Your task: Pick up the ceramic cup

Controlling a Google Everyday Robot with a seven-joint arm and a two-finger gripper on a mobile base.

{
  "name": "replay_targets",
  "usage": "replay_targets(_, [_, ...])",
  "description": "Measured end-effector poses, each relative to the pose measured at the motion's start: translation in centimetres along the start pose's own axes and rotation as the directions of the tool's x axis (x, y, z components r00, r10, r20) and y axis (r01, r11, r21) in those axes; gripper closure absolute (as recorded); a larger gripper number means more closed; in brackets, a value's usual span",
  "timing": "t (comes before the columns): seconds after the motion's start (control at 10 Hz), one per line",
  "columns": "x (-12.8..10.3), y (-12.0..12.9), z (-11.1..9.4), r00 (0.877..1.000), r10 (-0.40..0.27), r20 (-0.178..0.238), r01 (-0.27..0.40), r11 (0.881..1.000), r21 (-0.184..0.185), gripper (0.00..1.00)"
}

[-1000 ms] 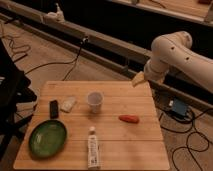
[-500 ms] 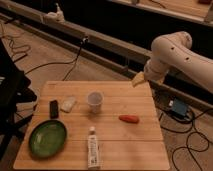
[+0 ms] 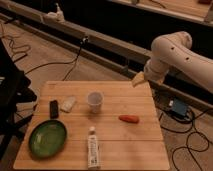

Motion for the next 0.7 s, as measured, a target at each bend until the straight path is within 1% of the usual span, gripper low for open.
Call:
replay_targets(0.2, [-0.4,-0.1,-0.3,1.000,0.011,0.007,-0.011,1.000,0.005,0.20])
replay_targets(0.3, [-1.0,-0.3,-0.4,0.999,0.042,0.013,-0.042,0.999,0.006,0.20])
replay_targets(0.4, [-2.1,0.5,0.1,0.996,0.087,0.008,-0.086,0.996,-0.014,0.20])
replay_targets(0.5, [-3.0,1.7,0.7,0.993,0.117,0.000,-0.117,0.992,-0.048,0.20])
replay_targets(0.7, [-4.3,5.3,2.7,0.989,0.143,-0.043,-0.147,0.982,-0.118,0.20])
